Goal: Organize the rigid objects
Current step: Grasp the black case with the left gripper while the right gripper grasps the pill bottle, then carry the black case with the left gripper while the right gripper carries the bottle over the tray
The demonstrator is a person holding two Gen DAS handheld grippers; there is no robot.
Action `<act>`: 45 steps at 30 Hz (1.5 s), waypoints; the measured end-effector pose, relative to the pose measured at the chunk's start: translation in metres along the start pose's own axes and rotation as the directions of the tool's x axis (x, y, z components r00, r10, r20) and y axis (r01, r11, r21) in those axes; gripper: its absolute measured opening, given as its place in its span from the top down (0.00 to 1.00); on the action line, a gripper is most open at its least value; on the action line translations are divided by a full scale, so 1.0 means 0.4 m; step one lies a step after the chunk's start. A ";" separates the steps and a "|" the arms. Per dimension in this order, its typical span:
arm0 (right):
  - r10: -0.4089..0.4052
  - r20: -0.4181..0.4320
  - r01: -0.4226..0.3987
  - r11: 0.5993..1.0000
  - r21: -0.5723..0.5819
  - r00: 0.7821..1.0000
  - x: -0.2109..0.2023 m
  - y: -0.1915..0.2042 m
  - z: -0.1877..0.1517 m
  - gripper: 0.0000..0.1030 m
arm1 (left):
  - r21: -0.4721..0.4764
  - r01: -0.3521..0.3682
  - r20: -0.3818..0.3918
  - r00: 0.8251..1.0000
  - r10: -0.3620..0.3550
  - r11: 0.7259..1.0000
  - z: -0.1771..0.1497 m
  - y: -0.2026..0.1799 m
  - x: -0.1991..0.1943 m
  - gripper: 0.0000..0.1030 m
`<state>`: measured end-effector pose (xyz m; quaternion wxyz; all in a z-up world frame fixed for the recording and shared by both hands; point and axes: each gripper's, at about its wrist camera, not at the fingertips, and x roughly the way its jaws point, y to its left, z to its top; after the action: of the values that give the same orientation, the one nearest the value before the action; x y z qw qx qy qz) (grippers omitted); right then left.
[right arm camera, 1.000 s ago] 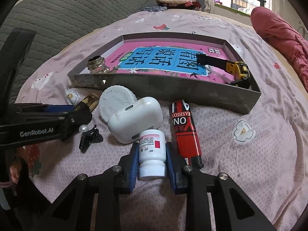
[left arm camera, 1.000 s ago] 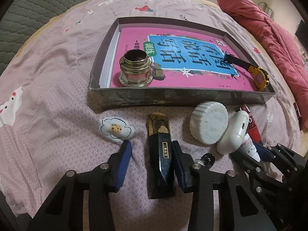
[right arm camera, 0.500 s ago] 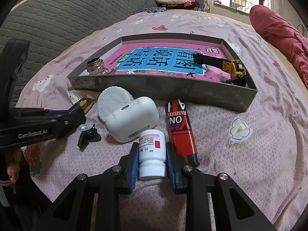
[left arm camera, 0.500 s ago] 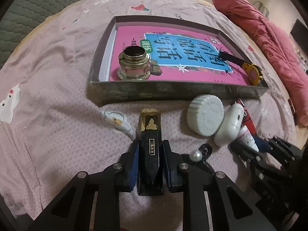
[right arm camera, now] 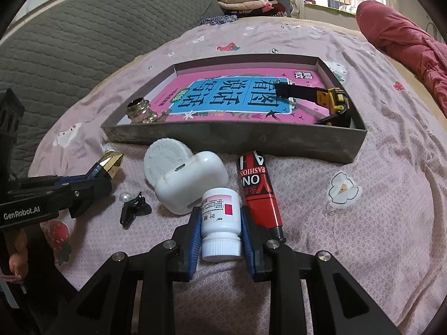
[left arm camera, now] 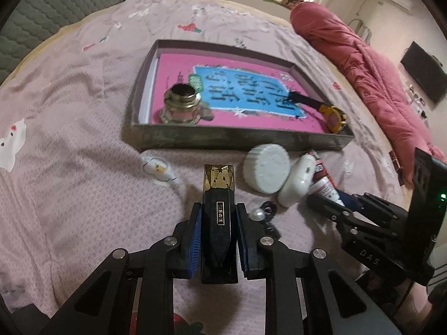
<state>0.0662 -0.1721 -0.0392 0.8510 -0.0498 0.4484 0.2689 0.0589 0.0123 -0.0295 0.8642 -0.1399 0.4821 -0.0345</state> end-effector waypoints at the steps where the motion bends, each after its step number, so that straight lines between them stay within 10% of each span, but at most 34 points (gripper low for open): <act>1: 0.003 0.004 -0.003 1.000 0.003 1.000 -0.002 -0.001 0.000 0.74 | 0.005 0.005 0.008 1.000 -0.005 1.000 0.002 -0.005 -0.004 0.78; 45: -0.026 0.201 0.029 0.999 -0.015 0.979 -0.096 0.025 0.058 0.74 | 0.083 -0.036 0.136 0.990 0.025 0.996 0.009 -0.042 -0.077 0.78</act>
<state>0.0611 -0.1719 0.0064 0.8951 -0.0363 0.3569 0.2649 0.0468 0.0030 0.0022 0.9004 -0.0973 0.4227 -0.0323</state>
